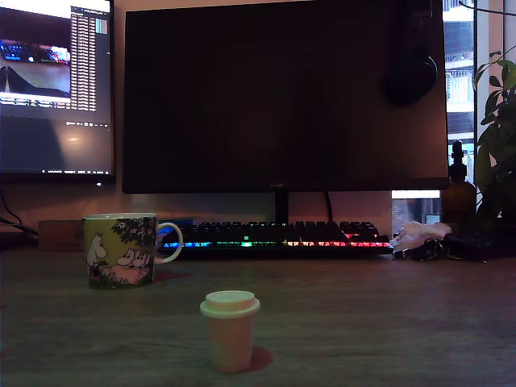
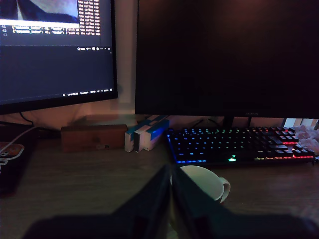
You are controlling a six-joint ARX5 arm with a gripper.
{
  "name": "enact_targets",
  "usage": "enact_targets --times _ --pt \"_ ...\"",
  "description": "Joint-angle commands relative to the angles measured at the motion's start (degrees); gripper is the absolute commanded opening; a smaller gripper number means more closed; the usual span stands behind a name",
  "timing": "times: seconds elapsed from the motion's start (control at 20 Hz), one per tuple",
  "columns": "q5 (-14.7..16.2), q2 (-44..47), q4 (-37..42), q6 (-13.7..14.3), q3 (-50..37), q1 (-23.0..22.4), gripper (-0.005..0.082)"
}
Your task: Pick up the coffee capsules on the table and drop them inside the coffee cup
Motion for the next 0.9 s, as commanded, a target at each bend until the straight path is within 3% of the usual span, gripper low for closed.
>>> enact_targets --times 0.0,0.3,0.5,0.85 --pt "-2.95 -3.54 -5.38 2.51 -0.24 -0.24 -0.0019" --pt "-2.89 -3.54 -4.68 2.51 -0.24 -0.24 -0.0019" --pt "-2.05 -3.52 -0.76 0.09 -0.24 -0.24 -0.002" --pt "6.34 1.57 2.99 -0.92 -0.24 -1.18 -0.0019"
